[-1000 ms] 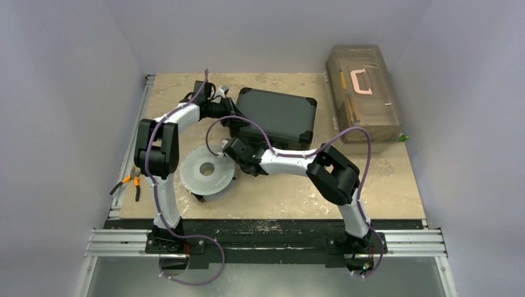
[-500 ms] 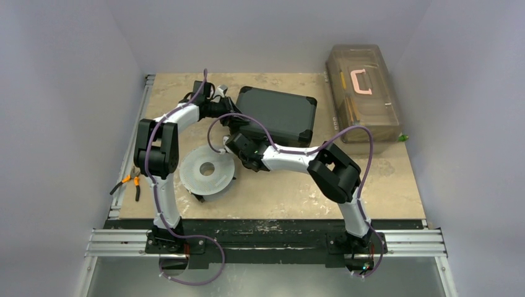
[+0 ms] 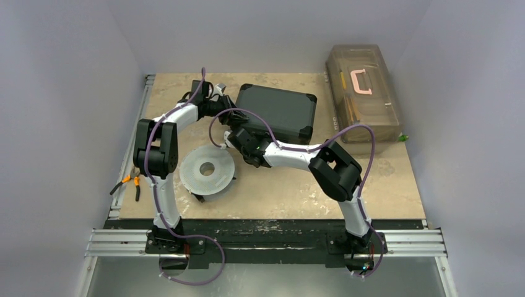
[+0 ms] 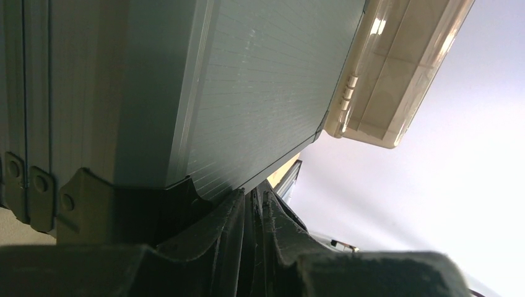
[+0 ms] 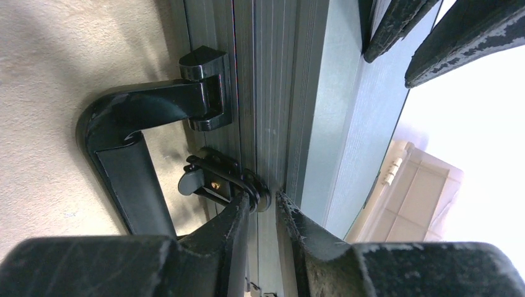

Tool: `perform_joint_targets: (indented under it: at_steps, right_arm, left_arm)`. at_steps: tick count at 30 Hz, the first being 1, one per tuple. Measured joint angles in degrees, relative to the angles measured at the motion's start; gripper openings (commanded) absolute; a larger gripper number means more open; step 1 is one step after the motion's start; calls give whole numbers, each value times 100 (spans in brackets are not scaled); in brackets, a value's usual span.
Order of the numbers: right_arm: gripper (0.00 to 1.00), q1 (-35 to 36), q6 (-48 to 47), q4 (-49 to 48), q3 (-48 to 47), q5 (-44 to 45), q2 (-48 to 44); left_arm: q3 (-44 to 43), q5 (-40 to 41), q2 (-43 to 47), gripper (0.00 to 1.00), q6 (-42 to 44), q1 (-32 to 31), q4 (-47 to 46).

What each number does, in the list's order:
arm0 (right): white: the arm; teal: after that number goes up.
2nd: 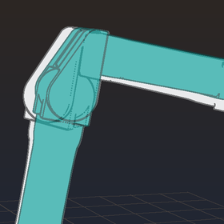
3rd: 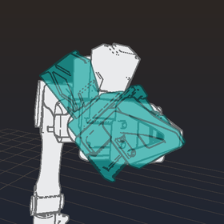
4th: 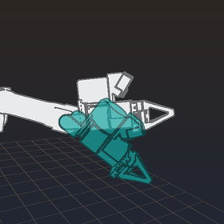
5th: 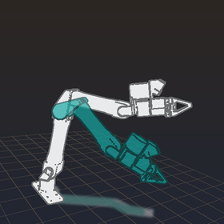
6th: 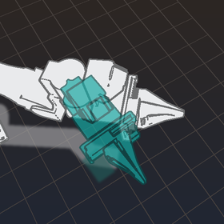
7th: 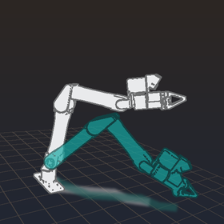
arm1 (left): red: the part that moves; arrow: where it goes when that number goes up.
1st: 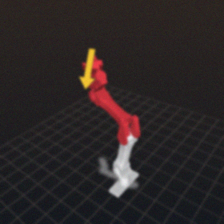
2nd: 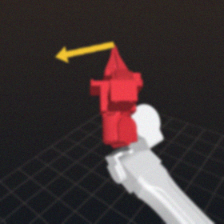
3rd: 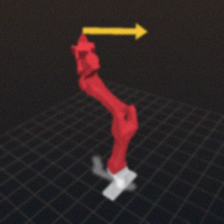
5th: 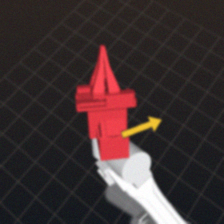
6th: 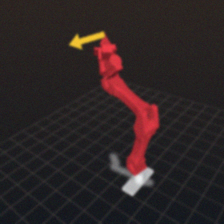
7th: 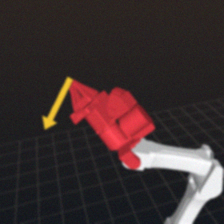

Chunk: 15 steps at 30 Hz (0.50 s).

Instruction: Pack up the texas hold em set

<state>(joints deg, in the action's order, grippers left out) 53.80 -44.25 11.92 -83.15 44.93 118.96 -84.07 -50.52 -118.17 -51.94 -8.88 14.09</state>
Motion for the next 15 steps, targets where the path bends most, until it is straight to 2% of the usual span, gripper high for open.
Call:
perform_joint_targets:
  at_steps: [15]
  right_arm:
    - [27,-24,24,149,-79,-105,-9]
  left_arm:
    - [0,2,0,18,0,4,-11]
